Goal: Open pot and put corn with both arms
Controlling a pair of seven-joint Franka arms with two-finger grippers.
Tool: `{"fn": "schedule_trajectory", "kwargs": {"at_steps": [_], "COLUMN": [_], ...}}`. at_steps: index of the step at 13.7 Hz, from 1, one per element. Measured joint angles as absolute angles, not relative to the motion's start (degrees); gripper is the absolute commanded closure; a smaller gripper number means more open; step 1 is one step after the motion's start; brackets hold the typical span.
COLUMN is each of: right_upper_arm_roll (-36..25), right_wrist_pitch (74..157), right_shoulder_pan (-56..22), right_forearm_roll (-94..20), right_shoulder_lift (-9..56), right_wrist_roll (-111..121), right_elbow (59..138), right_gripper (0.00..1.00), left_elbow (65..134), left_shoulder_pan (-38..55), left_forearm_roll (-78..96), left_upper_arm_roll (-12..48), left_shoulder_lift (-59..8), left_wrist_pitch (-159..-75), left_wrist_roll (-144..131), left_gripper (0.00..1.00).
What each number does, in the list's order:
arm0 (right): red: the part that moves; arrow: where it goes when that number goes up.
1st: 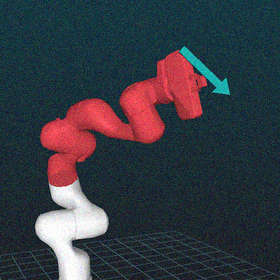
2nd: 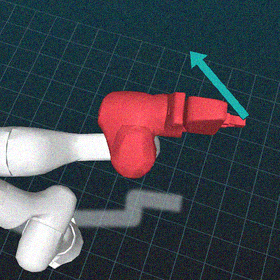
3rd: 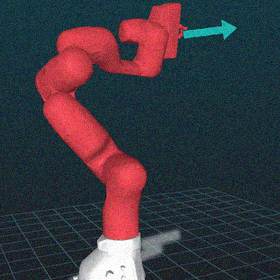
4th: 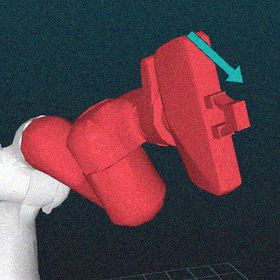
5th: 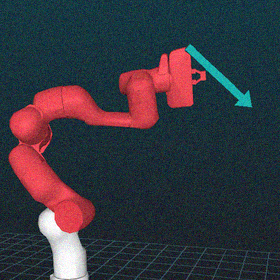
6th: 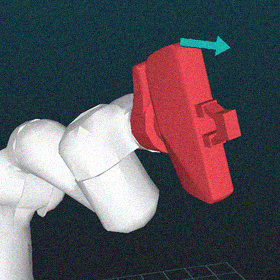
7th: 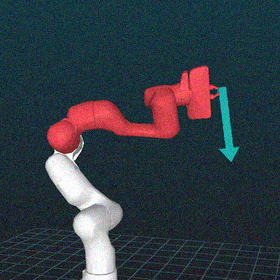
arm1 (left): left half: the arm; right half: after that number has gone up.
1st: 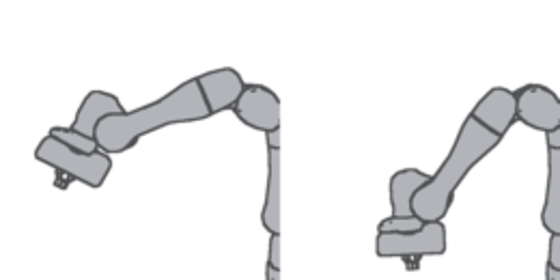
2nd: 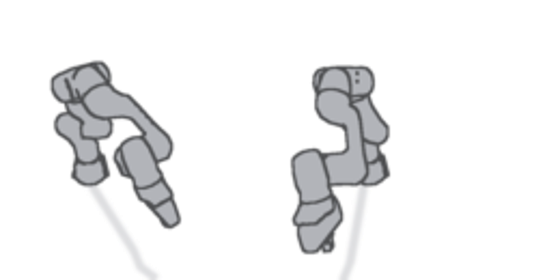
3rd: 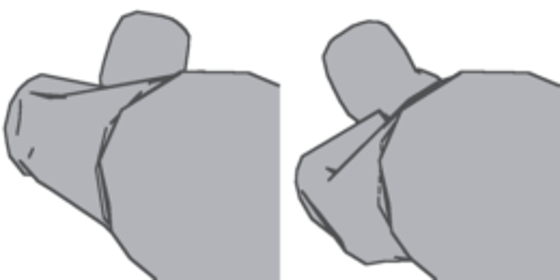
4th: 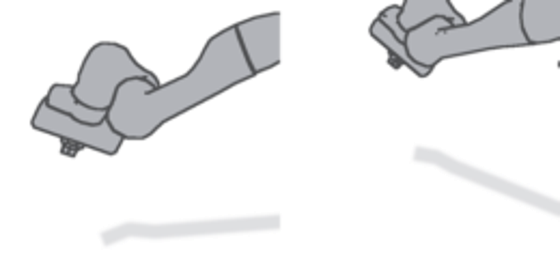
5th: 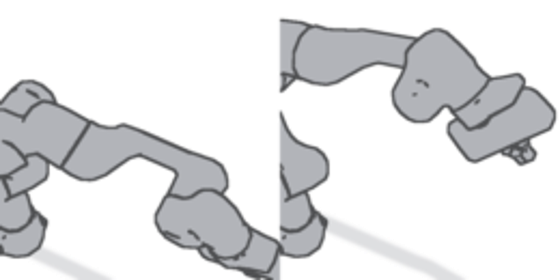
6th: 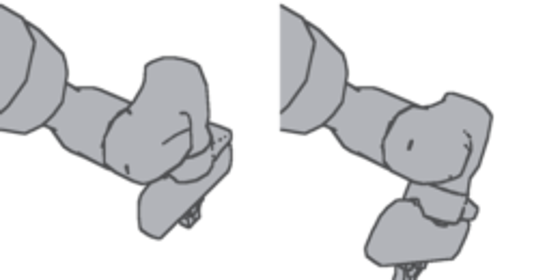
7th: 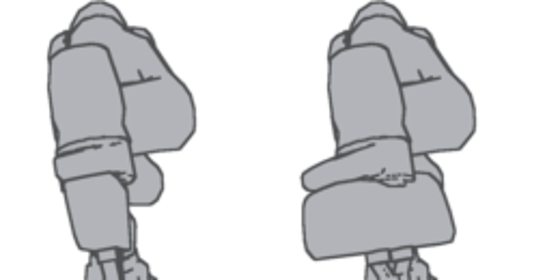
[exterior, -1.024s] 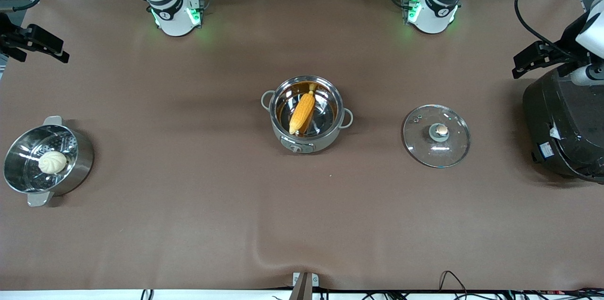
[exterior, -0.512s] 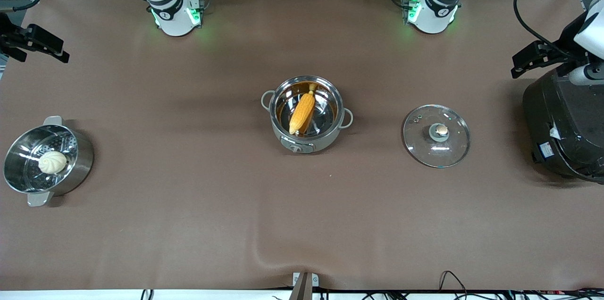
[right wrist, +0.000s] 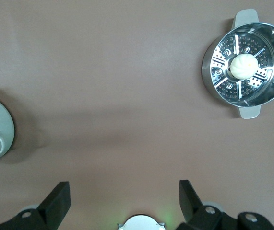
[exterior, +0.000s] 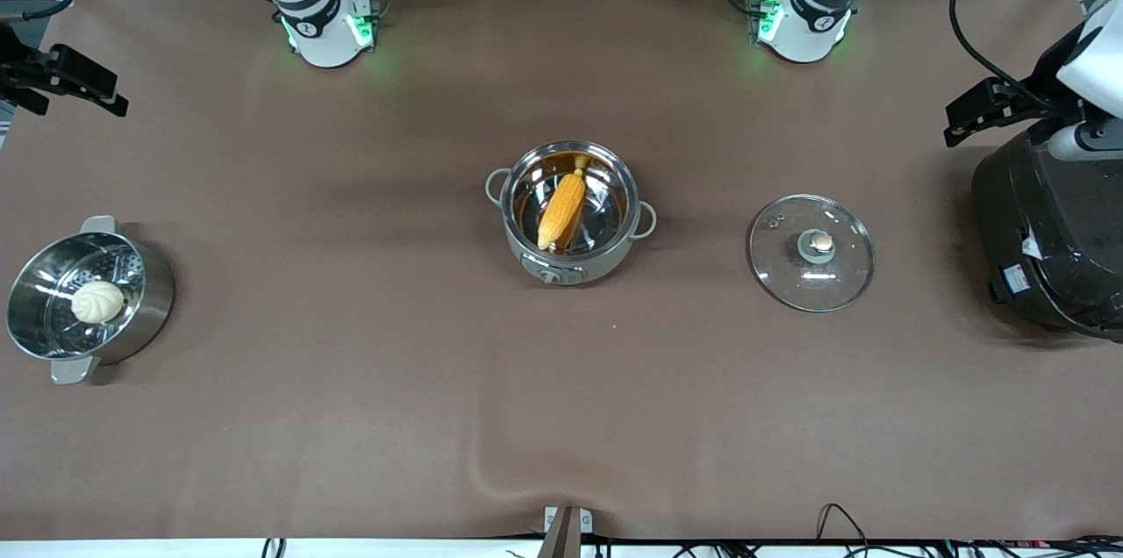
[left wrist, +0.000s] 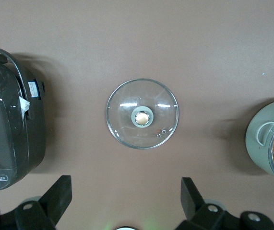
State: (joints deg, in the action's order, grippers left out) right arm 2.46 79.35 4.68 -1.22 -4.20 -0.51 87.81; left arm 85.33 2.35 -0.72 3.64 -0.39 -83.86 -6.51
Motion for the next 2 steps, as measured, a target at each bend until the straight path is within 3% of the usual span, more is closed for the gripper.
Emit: {"fn": "schedule_trajectory", "kwargs": {"at_steps": [2], "right_upper_arm_roll": [2.4], "right_wrist_pitch": [79.3], "right_shoulder_pan": [4.8], "right_forearm_roll": [-1.2], "right_shoulder_lift": [-4.2], "right_wrist_roll": [-0.5], "right_elbow": [87.8], "right_gripper": [0.0], "left_elbow": [85.3], "left_shoulder_pan": [2.4], "left_forearm_roll": [-0.7], "left_upper_arm_roll": [3.6], "left_shoulder_lift": [-0.4], "left_wrist_pitch": [-83.9], "left_wrist_roll": [-6.5], "left_gripper": [0.0]}}
